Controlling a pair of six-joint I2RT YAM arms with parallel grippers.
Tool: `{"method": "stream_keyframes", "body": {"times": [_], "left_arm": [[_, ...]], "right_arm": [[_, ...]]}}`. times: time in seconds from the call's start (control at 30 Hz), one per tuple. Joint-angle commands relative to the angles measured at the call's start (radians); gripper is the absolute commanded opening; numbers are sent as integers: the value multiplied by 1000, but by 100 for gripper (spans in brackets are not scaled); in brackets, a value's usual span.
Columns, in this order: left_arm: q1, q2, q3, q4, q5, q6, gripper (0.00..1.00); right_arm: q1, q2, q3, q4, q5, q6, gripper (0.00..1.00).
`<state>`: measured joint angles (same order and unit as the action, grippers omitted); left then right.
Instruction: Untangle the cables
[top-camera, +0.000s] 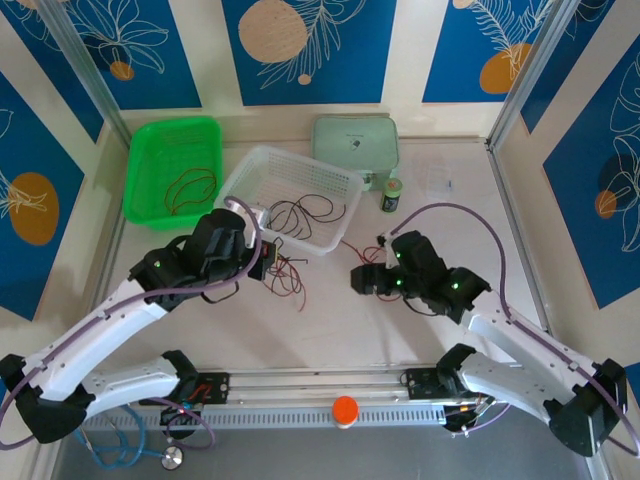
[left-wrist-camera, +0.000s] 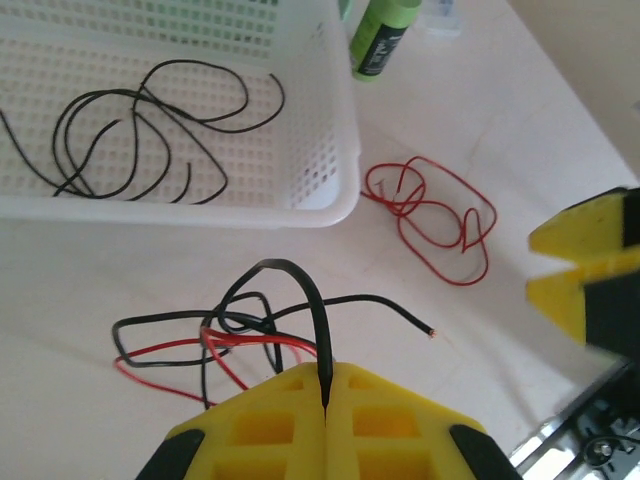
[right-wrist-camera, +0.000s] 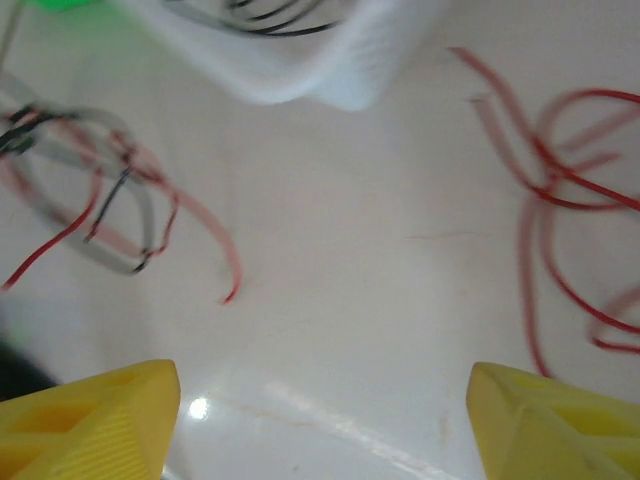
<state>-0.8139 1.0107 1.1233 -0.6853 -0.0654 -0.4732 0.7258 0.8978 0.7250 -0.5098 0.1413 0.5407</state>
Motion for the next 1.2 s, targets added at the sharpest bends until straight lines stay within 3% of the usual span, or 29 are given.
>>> {"method": "stream_keyframes", "body": {"times": [0.0,0.23,0.33,0.47,0.53,0.6,0.67,0.9,1.17], "left_arm": [[7,-4,39,61,58,-55,0],[8,-15,59,81,84,-98,0],[7,-25,52,90,85,-108,0],[8,-37,53,95,87,-120,0],[7,-46,56,92,85,-119,0],[8,-58,68,76,75,-117,0],[7,-71,84,43,53,-111,0],[7,-129,208,-210,-188,-60,0],[9,-137,357,-398,-385,-9,0]], "right_arm": [[106,21,-36,149,-3,-175,77],[221,217,-46,507,21,-268,78],[250,304,-31,663,82,-241,78],[277,441,37,716,211,-203,72],[285,496,71,717,260,-188,58],[290,532,101,693,313,-165,24],[294,537,113,663,389,-135,0],[266,381,54,511,555,-41,0],[123,79,-93,231,543,106,0]]}}
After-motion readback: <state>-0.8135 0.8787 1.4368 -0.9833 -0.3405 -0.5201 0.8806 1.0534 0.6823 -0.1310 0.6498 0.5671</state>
